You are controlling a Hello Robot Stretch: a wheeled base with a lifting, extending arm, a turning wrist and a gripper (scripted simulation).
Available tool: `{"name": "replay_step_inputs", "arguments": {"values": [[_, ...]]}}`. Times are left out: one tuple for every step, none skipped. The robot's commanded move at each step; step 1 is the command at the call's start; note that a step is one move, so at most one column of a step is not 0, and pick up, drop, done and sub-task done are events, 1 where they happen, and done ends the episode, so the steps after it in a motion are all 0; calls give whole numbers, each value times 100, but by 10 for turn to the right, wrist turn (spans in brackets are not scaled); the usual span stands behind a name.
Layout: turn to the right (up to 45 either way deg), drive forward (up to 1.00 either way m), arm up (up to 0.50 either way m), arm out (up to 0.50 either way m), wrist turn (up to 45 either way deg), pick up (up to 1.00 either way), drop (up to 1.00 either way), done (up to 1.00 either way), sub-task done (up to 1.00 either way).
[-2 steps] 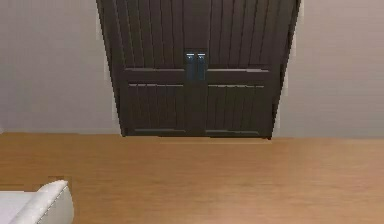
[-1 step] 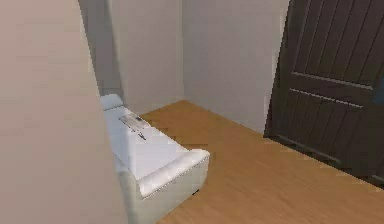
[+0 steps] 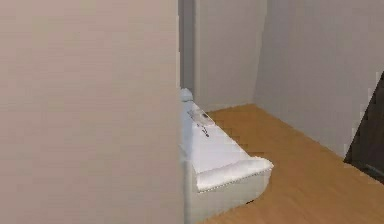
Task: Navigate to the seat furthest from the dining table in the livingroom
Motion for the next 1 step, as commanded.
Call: {"name": "replay_step_inputs", "arguments": {"values": [[0,0,0,0,0,0,0,100,0]]}}
